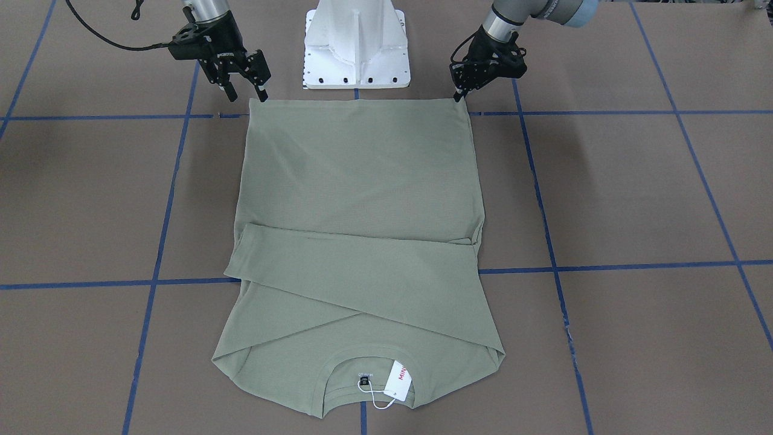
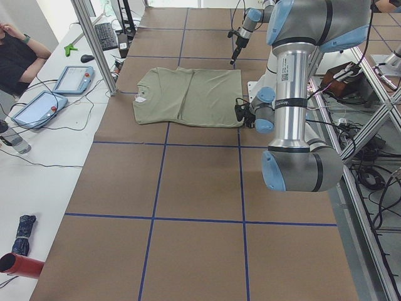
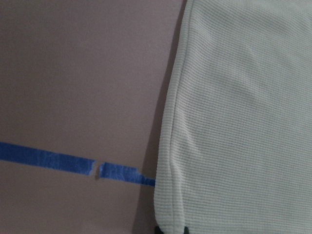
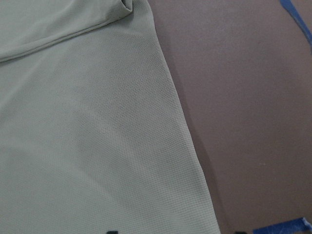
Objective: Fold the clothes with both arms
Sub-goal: 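Grasp the hem corners with both grippers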
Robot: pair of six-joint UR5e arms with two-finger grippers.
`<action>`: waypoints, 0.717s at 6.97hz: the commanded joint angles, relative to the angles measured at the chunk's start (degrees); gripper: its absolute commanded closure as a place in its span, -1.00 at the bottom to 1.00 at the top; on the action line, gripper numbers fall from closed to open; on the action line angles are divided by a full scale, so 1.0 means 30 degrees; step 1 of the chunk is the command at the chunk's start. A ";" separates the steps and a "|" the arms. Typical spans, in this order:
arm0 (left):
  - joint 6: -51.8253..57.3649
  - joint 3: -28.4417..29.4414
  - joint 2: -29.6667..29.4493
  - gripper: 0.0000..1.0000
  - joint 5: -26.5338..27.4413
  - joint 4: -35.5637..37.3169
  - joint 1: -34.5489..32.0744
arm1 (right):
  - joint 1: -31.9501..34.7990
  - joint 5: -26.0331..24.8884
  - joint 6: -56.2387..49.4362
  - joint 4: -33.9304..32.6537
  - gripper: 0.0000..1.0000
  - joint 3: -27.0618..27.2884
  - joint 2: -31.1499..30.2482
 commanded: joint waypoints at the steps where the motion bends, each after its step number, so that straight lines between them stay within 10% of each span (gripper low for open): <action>1: -0.0002 -0.0346 -0.0151 1.00 0.0028 0.0000 -0.0053 | -0.1028 -0.1056 0.2497 -0.2594 -0.56 0.0023 0.0925; 5: -0.0032 -0.0435 -0.0591 1.00 -0.0031 -0.0029 -0.0082 | -0.2205 -0.2293 0.4152 -0.4104 -0.53 -0.1116 0.1254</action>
